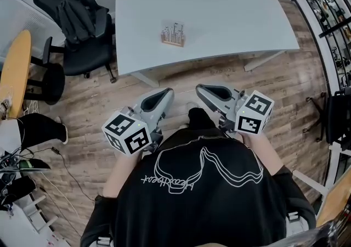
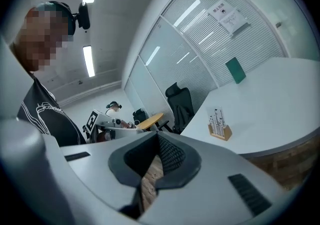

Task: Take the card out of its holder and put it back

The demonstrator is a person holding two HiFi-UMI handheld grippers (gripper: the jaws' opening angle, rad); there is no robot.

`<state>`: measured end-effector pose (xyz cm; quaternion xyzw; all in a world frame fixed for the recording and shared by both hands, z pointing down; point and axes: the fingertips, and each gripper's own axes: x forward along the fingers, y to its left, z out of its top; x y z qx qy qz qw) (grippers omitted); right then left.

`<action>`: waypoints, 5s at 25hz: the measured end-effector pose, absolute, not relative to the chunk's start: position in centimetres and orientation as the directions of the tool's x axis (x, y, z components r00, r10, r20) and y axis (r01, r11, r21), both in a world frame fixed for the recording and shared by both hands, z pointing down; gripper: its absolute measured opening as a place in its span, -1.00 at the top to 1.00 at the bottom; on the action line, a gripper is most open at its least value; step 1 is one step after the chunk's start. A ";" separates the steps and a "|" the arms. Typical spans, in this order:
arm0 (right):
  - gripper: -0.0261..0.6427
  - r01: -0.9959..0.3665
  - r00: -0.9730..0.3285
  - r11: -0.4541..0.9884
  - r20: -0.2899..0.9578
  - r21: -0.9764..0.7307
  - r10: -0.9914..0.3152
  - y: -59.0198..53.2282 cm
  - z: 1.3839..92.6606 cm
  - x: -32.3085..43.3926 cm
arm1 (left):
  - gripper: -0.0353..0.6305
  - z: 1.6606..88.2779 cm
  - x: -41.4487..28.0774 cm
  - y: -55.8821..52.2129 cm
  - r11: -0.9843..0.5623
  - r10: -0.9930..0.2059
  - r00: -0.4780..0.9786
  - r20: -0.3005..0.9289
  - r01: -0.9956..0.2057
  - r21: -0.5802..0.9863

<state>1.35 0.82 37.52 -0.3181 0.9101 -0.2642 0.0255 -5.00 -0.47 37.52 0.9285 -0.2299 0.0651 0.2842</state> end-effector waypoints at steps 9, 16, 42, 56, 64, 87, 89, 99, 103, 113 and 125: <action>0.90 -0.507 -0.843 0.719 0.099 -0.476 -0.529 -6.6 38.0 4.2 | 0.85 38.5 -1.9 -6.8 -0.688 -0.410 0.861 0.301 -0.509 0.517; 0.89 -0.518 -0.842 0.718 0.129 -0.465 -0.524 -13.1 39.4 5.9 | 0.85 39.9 -1.4 -11.7 -0.601 -0.443 0.835 0.326 -0.547 0.583; 0.51 -0.570 -0.821 0.778 0.237 -0.266 -0.520 -24.9 50.3 4.7 | 0.85 43.9 -4.8 -16.8 -0.440 -0.612 0.704 0.360 -0.681 0.585; 0.66 -0.535 -0.838 0.810 0.269 -0.239 -0.474 -26.2 51.7 2.1 | 0.85 44.0 -7.2 -16.8 -0.350 -0.695 0.624 0.358 -0.728 0.589; 0.84 -0.545 -0.827 0.815 0.286 -0.194 -0.485 -26.6 51.8 1.5 | 0.85 44.2 -7.7 -15.8 -0.351 -0.692 0.619 0.371 -0.738 0.577; 0.86 -0.537 -0.833 0.829 0.250 -0.153 -0.494 -26.6 48.8 1.5 | 0.85 44.7 -7.6 -16.7 -0.370 -0.677 0.647 0.351 -0.712 0.597; 0.86 -0.544 -0.829 0.827 0.241 -0.143 -0.504 -26.6 48.1 1.6 | 0.85 44.5 -7.6 -16.7 -0.375 -0.679 0.649 0.343 -0.709 0.597; 0.86 -0.571 -0.818 0.810 0.179 -0.131 -0.547 -24.5 42.5 2.6 | 0.85 41.3 -6.9 -15.6 -0.416 -0.707 0.647 0.285 -0.707 0.572; 0.86 -0.538 -0.843 0.827 0.137 -0.166 -0.521 -22.5 39.9 2.3 | 0.85 40.1 -7.1 -14.7 -0.433 -0.720 0.642 0.262 -0.712 0.553; 0.85 -0.500 -0.865 0.827 0.095 -0.257 -0.493 -19.0 34.8 3.4 | 0.85 37.3 -8.0 -13.6 -0.460 -0.757 0.610 0.234 -0.752 0.473; 0.85 -0.469 -0.876 0.804 0.077 -0.365 -0.476 -17.3 34.7 5.2 | 0.85 35.7 -6.4 -14.5 -0.502 -0.747 0.629 0.215 -0.746 0.439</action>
